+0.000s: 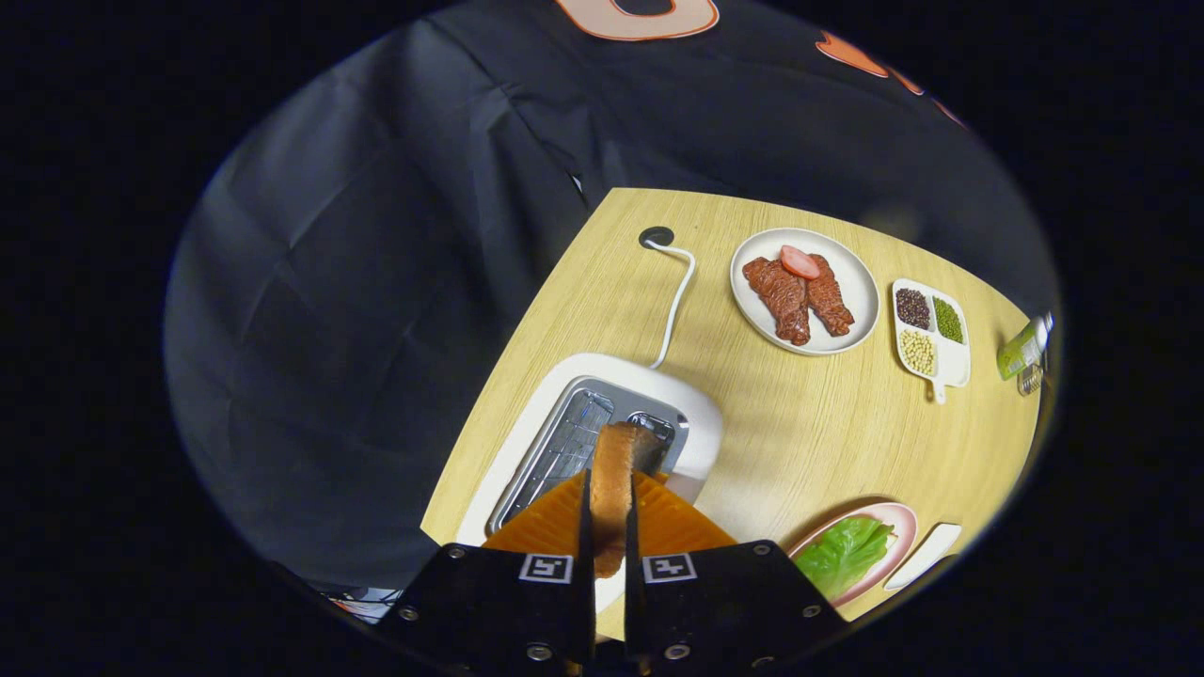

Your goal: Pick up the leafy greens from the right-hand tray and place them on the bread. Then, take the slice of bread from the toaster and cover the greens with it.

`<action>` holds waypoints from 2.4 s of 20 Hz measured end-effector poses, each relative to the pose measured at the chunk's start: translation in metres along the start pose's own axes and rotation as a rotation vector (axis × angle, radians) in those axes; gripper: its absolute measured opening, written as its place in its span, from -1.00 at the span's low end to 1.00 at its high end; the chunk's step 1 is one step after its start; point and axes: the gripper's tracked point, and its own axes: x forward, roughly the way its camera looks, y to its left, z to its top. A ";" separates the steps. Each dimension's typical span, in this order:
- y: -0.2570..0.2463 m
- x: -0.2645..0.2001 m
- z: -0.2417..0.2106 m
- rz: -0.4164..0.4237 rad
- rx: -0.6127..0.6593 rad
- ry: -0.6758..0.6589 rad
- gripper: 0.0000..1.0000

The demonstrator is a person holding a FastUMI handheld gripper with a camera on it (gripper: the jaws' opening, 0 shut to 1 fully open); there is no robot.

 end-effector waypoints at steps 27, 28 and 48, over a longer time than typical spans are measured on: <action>-0.108 -0.095 -0.033 0.302 0.201 -0.228 -0.75; -0.115 -0.096 -0.038 0.301 0.207 -0.230 -0.75; -0.231 -0.072 -0.152 0.296 0.365 -0.218 -0.75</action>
